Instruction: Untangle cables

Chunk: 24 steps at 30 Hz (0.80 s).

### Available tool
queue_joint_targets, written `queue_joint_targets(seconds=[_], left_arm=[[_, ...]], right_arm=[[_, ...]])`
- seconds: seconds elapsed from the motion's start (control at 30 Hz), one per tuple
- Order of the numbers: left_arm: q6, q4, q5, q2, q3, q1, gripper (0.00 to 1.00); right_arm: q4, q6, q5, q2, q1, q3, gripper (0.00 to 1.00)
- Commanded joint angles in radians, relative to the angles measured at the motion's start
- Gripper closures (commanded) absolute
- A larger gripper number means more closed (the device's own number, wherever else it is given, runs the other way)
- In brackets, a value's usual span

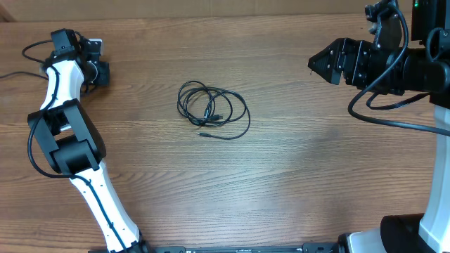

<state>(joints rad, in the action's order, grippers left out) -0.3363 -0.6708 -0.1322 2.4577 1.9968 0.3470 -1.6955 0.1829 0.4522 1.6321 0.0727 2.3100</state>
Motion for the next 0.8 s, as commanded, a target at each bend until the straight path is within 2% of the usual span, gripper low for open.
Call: queue_joint_targets(seconds=[0.0,0.23,0.4,0.77], left_arm=[[0.028,-0.062,0.008,0.076,0.023,-0.014,0.96],[0.08,-0.132,-0.084,0.057,0.245,-0.072,0.96],[0.12,-0.127,-0.14,0.055,0.394,-0.148,0.96],[0.135,-0.015,-0.064,0.056,0.48,-0.309,0.96]], right_arm=[[0.002,-0.002,-0.006,0.001,0.006,0.0,0.15],[0.002,-0.001,-0.006,0.001,0.006,0.0,0.15],[0.002,-0.002,-0.006,0.001,0.006,0.0,0.15],[0.002,-0.002,-0.007,0.001,0.006,0.0,0.15]])
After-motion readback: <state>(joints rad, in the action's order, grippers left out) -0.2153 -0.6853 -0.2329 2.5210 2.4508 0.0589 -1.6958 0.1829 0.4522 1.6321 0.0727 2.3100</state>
